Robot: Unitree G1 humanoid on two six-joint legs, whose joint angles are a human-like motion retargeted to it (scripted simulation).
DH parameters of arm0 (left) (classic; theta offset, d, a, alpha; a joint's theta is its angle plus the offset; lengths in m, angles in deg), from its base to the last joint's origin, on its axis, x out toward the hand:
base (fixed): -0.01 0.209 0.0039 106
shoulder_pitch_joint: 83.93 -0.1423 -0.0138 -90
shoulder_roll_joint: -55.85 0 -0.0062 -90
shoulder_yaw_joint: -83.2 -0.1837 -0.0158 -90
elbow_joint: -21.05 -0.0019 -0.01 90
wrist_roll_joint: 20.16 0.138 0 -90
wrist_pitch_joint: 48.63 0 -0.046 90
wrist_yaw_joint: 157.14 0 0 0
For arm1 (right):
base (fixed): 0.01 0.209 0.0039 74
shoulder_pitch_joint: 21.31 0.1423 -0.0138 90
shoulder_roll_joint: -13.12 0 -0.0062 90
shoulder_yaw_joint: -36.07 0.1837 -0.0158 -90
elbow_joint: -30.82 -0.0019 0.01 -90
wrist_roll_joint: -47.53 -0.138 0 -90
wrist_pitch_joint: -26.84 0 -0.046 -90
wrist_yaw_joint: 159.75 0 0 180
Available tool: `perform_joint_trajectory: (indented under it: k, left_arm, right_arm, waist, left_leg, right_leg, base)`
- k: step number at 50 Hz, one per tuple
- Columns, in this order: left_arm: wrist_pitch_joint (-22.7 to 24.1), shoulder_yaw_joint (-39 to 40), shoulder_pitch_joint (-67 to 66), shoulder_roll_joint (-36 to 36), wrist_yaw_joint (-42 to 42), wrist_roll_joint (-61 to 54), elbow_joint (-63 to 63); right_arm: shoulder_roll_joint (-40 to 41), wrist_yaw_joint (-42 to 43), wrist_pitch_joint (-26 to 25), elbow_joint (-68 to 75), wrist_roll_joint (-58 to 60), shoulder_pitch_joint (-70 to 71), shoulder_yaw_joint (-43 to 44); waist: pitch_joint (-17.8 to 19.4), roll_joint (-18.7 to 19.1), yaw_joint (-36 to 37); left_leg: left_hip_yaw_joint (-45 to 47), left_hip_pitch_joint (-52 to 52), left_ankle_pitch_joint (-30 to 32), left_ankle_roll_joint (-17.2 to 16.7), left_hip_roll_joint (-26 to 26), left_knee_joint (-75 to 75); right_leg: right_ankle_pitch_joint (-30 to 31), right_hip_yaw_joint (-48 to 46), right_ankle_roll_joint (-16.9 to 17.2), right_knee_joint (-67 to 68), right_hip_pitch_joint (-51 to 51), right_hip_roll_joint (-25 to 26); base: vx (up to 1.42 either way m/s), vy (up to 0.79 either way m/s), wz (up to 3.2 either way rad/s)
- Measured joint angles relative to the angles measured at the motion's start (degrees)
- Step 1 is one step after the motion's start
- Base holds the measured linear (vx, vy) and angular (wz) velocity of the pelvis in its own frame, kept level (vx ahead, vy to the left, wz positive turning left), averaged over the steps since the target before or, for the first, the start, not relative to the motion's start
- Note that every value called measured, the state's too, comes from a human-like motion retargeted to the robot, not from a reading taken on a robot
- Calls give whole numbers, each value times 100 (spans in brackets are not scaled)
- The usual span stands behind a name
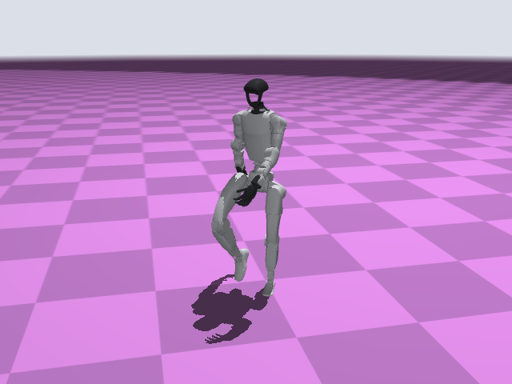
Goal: In place motions
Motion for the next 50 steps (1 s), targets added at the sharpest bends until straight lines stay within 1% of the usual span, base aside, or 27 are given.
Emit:
perform_joint_trajectory:
  k: [2, 5, 7, 8, 10, 12, 13, 14, 15, 16, 18, 20, 21, 22, 23, 24, 25, 27, 28, 30, 32, 35, 37, 40, 44, 47, 50]
  left_arm:
    - [225, -22, 466, -143, 413, 333, 841]
    - [551, -271, 707, -356, 1056, 420, 1809]
    - [697, -422, 462, -382, 1376, 353, 2228]
    - [760, -540, 297, -270, 1498, 353, 2366]
    - [806, -753, 91, -86, 1545, 333, 2444]
    - [799, -945, -201, 72, 1466, 257, 2387]
    - [789, -1006, -355, 124, 1402, 214, 2332]
    - [785, -982, -525, 124, 1210, 168, 2198]
    - [784, -915, -702, 98, 955, 121, 2026]
    - [678, -809, -952, 162, 739, 163, 1818]
    - [426, -559, -1513, 342, 292, 210, 1369]
    - [259, -285, -2089, 657, -33, 131, 830]
    - [210, -184, -2322, 793, -118, 4, 554]
    - [160, -70, -2536, 888, -203, -117, 257]
    - [106, 71, -2711, 901, -285, -226, -84]
    - [40, 176, -2903, 904, -330, -221, -436]
    - [-33, 264, -3104, 903, -356, -159, -794]
    - [-90, 284, -3213, 883, -187, 34, -1410]
    - [-117, 299, -3238, 855, -2, 95, -1725]
    - [-93, 417, -3338, 714, 294, 57, -2136]
    - [-98, 464, -3406, 564, 293, 23, -2428]
    - [-407, 831, -3321, 487, 324, 367, -2900]
    - [-569, 1071, -3390, 485, 485, 495, -3032]
    - [-462, 1161, -3614, 496, 481, 330, -2871]
    - [-476, 1262, -3854, 569, 132, 324, -2489]
    - [-451, 1397, -3883, 617, 69, 336, -2353]
    - [-450, 1381, -3921, 622, 45, 418, -2348]
  right_arm:
    - [-251, -189, -279, 0, -699, -432, 453]
    - [-403, 74, -376, 0, -1342, -1246, 1272]
    - [-475, 557, -286, 0, -1899, -1801, 1496]
    - [-473, 839, -231, 0, -2232, -2065, 1583]
    - [-425, 1095, -108, 0, -2540, -2315, 1720]
    - [-284, 1253, 68, 0, -2657, -2234, 1749]
    - [-197, 1280, 147, -1, -2658, -2115, 1713]
    - [-109, 1166, 159, -1, -2559, -1847, 1611]
    - [-19, 980, 136, 0, -2411, -1504, 1476]
    - [51, 580, 118, -14, -2204, -1236, 1303]
    - [228, -269, 67, -221, -1774, -755, 893]
    - [448, -798, 68, -614, -1391, -375, 454]
    - [575, -837, 125, -879, -1277, -218, 260]
    - [707, -843, 168, -1159, -1188, -57, 31]
    - [852, -784, 182, -1467, -1146, 114, -265]
    - [997, -752, 205, -1743, -1084, 357, -528]
    - [1141, -735, 234, -2002, -1011, 637, -776]
    - [1304, -755, 290, -2443, -766, 1053, -865]
    - [1360, -767, 361, -2725, -600, 1311, -899]
    - [1447, -828, 546, -3343, -343, 1828, -1235]
    - [1379, -1031, 759, -3912, -196, 2275, -1606]
    - [1290, -1153, 1005, -4463, 30, 2704, -1953]
    - [1260, -919, 1049, -4601, 81, 2706, -2120]
    - [1117, -643, 1080, -4554, 118, 2567, -2157]
    - [1081, -855, 884, -4002, 419, 2045, -1863]
    - [1188, -1106, 683, -3336, 329, 1731, -1696]
    - [1176, -1312, 630, -2642, 93, 1426, -1613]
  waist:
    - [312, 135, -335]
    - [381, 250, -605]
    - [-41, 276, -635]
    - [-341, 283, -491]
    - [-693, 321, -216]
    - [-907, 300, 47]
    - [-942, 284, 157]
    - [-845, 195, 273]
    - [-684, 71, 392]
    - [-684, 29, 444]
    - [-741, -84, 571]
    - [-904, -275, 771]
    - [-993, -377, 830]
    - [-1065, -483, 924]
    - [-1105, -596, 1087]
    - [-1194, -709, 1345]
    - [-1306, -822, 1650]
    - [-1315, -857, 1841]
    - [-1304, -872, 1834]
    - [-1159, -937, 1730]
    - [-994, -884, 1481]
    - [-940, -811, 1071]
    - [-996, -819, 1020]
    - [-1034, -853, 1154]
    - [-1145, -872, 1464]
    - [-1197, -811, 1345]
    - [-1329, -701, 1167]
  left_leg:
    - [2, -85, 41, 71, 138, 45]
    - [143, -99, 55, 119, 347, 63]
    - [141, -214, 11, 159, 361, 86]
    - [55, -293, 1, 161, 299, 74]
    - [-59, -322, 18, 116, 300, -43]
    - [-58, -332, 24, 67, 266, -155]
    - [-21, -306, 16, 44, 250, -190]
    - [69, -146, -32, 19, 192, -211]
    - [186, 80, -100, -8, 112, -225]
    - [231, 193, -139, -28, 57, -277]
    - [342, 368, -222, -49, -106, -354]
    - [475, 417, -307, -50, -378, -369]
    - [491, 402, -349, -49, -526, -344]
    - [550, 416, -391, -55, -661, -328]
    - [694, 485, -433, -74, -766, -330]
    - [919, 495, -475, -97, -849, -313]
    - [1185, 474, -515, -122, -920, -287]
    - [1232, 369, -496, -141, -870, -151]
    - [1181, 280, -491, -168, -825, -69]
    - [1226, 250, -514, -232, -762, 15]
    - [1174, 290, -499, -236, -749, 11]
    - [1065, 235, -440, -240, -735, -23]
    - [1024, 248, -395, -258, -738, -90]
    - [991, 299, -331, -294, -751, -206]
    - [1027, 373, -224, -336, -775, -460]
    - [1081, 392, -128, -373, -763, -641]
    - [1147, 389, -48, -401, -753, -801]
  right_leg:
    - [-465, -70, -28, 781, -1084, 126]
    - [-842, -284, -9, 1085, -2003, 302]
    - [-1004, -243, -62, 985, -2128, 301]
    - [-1064, -175, -144, 902, -2065, 282]
    - [-1111, -190, -283, 625, -1592, 186]
    - [-1033, -105, -233, -21, -672, 172]
    - [-986, -66, -211, -357, -241, 195]
    - [-951, 60, -152, -771, 355, 254]
    - [-921, 229, -73, -1225, 1035, 332]
    - [-866, 341, -3, -1874, 1668, 439]
    - [-664, 733, 160, -3374, 2908, 693]
    - [-296, 1216, 325, -5216, 4096, 690]
    - [-965, 1137, 455, -6035, 4560, 490]
    - [-1602, 944, 428, -6712, 4973, 314]
    - [-2176, 526, 87, -7103, 5285, 190]
    - [-2229, 468, 37, -7475, 5413, 63]
    - [-2021, 590, 134, -7836, 5449, -65]
    - [-1800, 750, 384, -8054, 5407, -177]
    - [-1757, 687, 475, -8121, 5386, -234]
    - [-1719, 455, 464, -8130, 5351, -251]
    - [-1725, 748, 401, -8103, 5357, -158]
    - [-1733, 601, 345, -8106, 5333, -129]
    - [-1750, 587, 329, -8107, 5342, -113]
    - [-1774, 526, 291, -8120, 5374, -116]
    - [-1814, 534, 264, -8113, 5352, -109]
    - [-1843, 468, 267, -8129, 5336, -107]
    - [-1880, 408, 268, -8141, 5298, -90]
  base:
    - [-38, 17, 92]
    - [12, 2, 52]
    - [53, -14, 2]
    - [55, -14, -31]
    - [34, -11, -35]
    - [3, -5, -49]
    - [-6, 2, -77]
    - [-7, 6, -102]
    - [-2, 6, -102]
    - [2, 4, -92]
    - [9, -2, -85]
    - [12, -5, -84]
    - [7, -8, -60]
    - [4, -10, -75]
    - [6, -10, -131]
    - [8, -11, -182]
    - [0, -19, -141]
    - [-15, -28, -31]
    - [-28, -29, 21]
    - [-32, -28, 3]
    - [-28, -16, 15]
    - [-19, -3, 30]
    - [1, -3, 21]
    - [8, -4, 14]
    - [9, -3, -2]
    - [-4, 3, 17]
    - [2, 5, 21]
